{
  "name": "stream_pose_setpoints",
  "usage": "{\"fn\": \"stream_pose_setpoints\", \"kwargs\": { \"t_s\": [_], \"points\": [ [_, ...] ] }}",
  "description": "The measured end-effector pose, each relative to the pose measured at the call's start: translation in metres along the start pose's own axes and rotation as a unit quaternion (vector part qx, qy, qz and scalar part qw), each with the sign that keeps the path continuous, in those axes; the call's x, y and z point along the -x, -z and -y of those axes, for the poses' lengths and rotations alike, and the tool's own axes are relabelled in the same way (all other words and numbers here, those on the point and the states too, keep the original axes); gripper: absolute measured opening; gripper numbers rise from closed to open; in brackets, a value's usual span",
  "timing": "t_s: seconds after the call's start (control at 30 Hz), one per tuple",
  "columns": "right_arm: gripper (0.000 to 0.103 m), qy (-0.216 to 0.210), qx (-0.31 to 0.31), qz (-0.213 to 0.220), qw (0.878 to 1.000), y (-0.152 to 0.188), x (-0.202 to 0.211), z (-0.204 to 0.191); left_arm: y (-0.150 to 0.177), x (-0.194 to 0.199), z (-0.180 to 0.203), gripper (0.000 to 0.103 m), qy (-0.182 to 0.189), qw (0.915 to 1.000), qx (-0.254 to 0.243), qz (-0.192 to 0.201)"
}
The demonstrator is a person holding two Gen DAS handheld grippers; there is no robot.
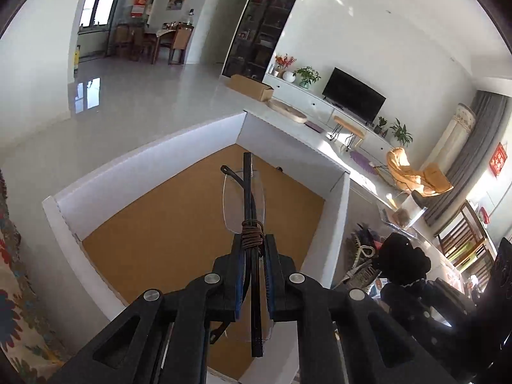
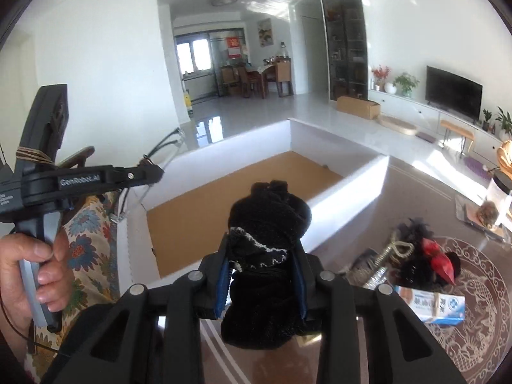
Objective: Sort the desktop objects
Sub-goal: 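Lower the glasses into the bin with the left tool while the right tool drops the fabric item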
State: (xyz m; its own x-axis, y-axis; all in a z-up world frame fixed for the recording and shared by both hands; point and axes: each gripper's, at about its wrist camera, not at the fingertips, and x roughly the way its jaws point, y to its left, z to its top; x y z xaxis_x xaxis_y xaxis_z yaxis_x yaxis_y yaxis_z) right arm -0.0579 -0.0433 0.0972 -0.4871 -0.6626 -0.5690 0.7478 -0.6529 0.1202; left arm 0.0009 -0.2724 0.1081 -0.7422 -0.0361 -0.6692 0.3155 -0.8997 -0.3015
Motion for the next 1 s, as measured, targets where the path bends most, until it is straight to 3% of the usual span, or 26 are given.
{"fn": "stream_pose_setpoints", "kwargs": {
  "t_s": [0.1, 0.2, 0.3, 0.37, 0.4, 0.43, 0.47, 0.5, 0.57, 0.67, 0.77, 0.83, 1.0],
  "points": [
    [0.033, -0.017, 0.002, -0.042, 0.999, -0.021, -0.067, -0.026, -0.010, -0.042, -0.024, 0.011, -0.054, 0.9974, 0.019, -0.044],
    [0.033, -0.004, 0.025, -0.100, 0.995, -0.016, -0.122, -0.042, -0.014, -0.075, -0.032, 0.011, -0.091, 0.9923, 0.016, -0.082],
    [0.033, 0.013, 0.055, -0.148, 0.987, -0.003, -0.153, -0.051, -0.015, -0.093, -0.031, 0.011, -0.119, 0.9874, -0.001, -0.104],
    [0.034, 0.010, 0.057, -0.153, 0.987, -0.003, -0.154, -0.049, -0.015, -0.105, -0.031, 0.013, -0.127, 0.9839, -0.010, -0.125],
    [0.041, 0.010, 0.051, -0.153, 0.987, -0.004, -0.153, -0.047, -0.013, -0.111, -0.033, 0.019, -0.132, 0.9806, -0.012, -0.145],
    [0.064, 0.018, 0.048, -0.159, 0.986, -0.005, -0.154, -0.045, -0.011, -0.119, -0.034, 0.037, -0.137, 0.9765, -0.011, -0.166],
    [0.078, 0.025, 0.048, -0.165, 0.985, -0.005, -0.155, -0.043, -0.009, -0.124, -0.037, 0.052, -0.144, 0.9714, -0.009, -0.189],
    [0.093, 0.025, 0.050, -0.167, 0.984, -0.004, -0.154, -0.042, -0.006, -0.129, -0.037, 0.074, -0.148, 0.9673, -0.008, -0.205],
    [0.094, 0.027, 0.062, -0.169, 0.983, -0.002, -0.153, -0.042, -0.002, -0.133, -0.029, 0.076, -0.158, 0.9658, -0.039, -0.202],
    [0.095, 0.035, 0.090, -0.172, 0.980, 0.005, -0.152, -0.047, 0.007, -0.139, -0.020, 0.079, -0.189, 0.9551, -0.085, -0.212],
    [0.095, 0.041, 0.106, -0.178, 0.977, 0.007, -0.150, -0.047, 0.008, -0.146, -0.020, 0.079, -0.174, 0.9531, -0.089, -0.231],
    [0.096, 0.040, 0.114, -0.183, 0.976, 0.009, -0.150, -0.046, 0.008, -0.151, -0.019, 0.079, -0.181, 0.9463, -0.106, -0.246],
    [0.096, 0.046, 0.140, -0.193, 0.970, 0.012, -0.149, -0.050, 0.013, -0.153, -0.010, 0.079, -0.201, 0.9393, -0.146, -0.237]
  ]
}}
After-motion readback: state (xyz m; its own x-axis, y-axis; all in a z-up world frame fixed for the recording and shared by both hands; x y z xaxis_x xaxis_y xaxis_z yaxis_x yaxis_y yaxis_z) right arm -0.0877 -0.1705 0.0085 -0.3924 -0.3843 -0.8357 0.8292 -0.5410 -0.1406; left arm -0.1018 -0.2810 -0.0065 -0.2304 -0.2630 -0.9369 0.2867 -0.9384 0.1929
